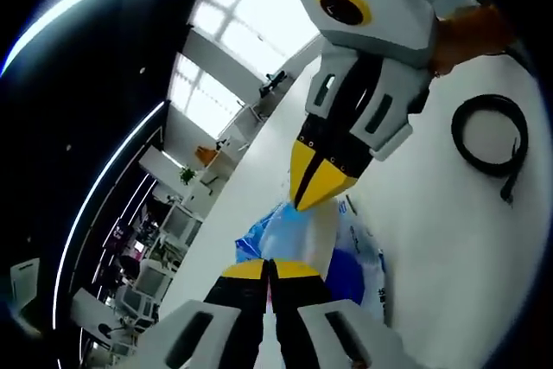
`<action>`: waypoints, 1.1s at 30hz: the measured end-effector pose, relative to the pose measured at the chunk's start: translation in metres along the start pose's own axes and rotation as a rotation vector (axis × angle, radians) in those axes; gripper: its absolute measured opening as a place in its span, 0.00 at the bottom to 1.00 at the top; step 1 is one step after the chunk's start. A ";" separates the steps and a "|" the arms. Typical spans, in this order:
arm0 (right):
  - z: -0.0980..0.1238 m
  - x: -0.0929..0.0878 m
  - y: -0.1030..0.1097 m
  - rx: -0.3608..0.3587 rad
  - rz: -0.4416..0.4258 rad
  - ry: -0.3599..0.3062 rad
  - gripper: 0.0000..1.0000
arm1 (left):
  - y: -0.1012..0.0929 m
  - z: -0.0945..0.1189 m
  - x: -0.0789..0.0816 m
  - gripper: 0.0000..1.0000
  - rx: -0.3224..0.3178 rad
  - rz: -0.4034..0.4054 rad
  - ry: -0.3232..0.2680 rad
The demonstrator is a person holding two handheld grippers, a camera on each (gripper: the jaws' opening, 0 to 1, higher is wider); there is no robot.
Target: Arrange the tabletop items into an orderly group along one side of the table until the central work area is clear of visible clutter.
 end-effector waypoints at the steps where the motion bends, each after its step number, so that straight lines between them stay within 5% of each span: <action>1: 0.002 0.001 -0.001 -0.001 0.000 -0.002 0.00 | 0.000 0.000 0.001 0.00 0.005 -0.002 -0.002; 33: 0.064 0.002 -0.036 -0.088 0.005 -0.029 0.00 | -0.006 -0.012 0.069 0.00 0.017 -0.051 -0.081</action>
Point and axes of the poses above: the point that each gripper's makers call its tool centre point, and the gripper's own axes: z roughly backward along the fingers, y roughly to its left, x roughly out of its top, the point moved 4 cm from there along z, roughly backward along the fingers, and after that the axes turned 9 degrees about -z, right-handed, at the moved point
